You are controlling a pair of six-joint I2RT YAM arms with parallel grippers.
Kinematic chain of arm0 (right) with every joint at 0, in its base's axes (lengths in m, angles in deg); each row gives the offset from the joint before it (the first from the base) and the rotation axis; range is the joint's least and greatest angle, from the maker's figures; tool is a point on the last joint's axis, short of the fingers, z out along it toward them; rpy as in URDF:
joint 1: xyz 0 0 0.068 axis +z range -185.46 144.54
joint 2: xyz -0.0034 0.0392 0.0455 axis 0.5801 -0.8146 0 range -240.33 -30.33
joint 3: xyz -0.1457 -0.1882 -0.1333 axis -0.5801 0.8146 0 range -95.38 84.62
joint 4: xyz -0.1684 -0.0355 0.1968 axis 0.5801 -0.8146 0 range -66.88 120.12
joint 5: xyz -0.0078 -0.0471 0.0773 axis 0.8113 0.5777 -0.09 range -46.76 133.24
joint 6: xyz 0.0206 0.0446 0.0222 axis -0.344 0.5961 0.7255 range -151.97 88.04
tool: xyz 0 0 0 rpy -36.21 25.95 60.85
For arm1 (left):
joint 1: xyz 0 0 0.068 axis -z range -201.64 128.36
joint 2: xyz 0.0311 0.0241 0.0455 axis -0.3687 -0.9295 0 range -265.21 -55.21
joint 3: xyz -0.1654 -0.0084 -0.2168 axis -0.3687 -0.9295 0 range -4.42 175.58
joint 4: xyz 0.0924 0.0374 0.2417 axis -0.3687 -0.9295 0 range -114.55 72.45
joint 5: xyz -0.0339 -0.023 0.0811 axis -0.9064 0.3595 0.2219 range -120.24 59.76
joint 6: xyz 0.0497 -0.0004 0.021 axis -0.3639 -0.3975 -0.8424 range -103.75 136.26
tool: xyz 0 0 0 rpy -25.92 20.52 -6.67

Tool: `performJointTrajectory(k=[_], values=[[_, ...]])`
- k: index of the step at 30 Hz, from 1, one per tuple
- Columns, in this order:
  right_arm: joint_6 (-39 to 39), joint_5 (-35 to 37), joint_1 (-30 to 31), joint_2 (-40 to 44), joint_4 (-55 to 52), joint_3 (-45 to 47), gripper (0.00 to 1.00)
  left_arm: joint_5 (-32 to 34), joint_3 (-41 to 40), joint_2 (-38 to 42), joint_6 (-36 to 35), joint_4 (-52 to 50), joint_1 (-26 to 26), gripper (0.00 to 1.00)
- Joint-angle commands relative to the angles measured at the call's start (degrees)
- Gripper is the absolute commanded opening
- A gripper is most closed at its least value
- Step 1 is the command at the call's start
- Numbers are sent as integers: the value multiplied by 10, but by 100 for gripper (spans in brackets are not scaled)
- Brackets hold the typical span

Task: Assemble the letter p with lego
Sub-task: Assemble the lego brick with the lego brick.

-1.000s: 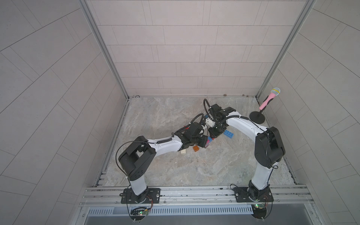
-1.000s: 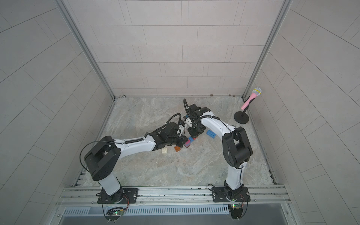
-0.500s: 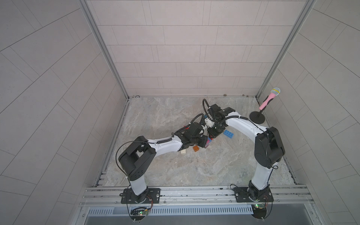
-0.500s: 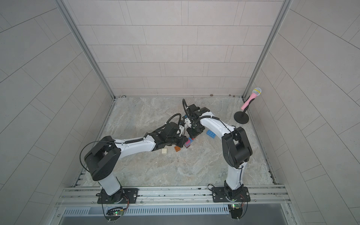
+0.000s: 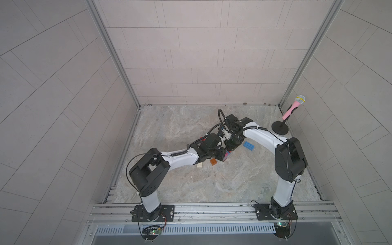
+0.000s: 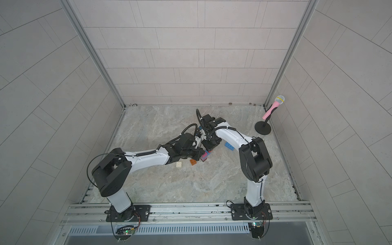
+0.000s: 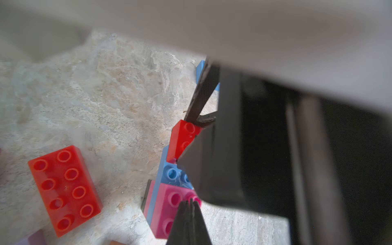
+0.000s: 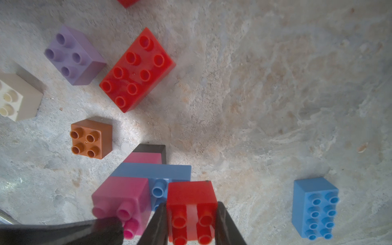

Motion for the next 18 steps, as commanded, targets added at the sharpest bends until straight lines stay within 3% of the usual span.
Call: performJointTrajectory(k=[1,18], values=[[5,21,5,-14,-11,-1,5,1,-6,-12,-8,-33,2,0],[5,39,28,-15,-10,25,5,0,-8,-12,-7,-29,2,0]])
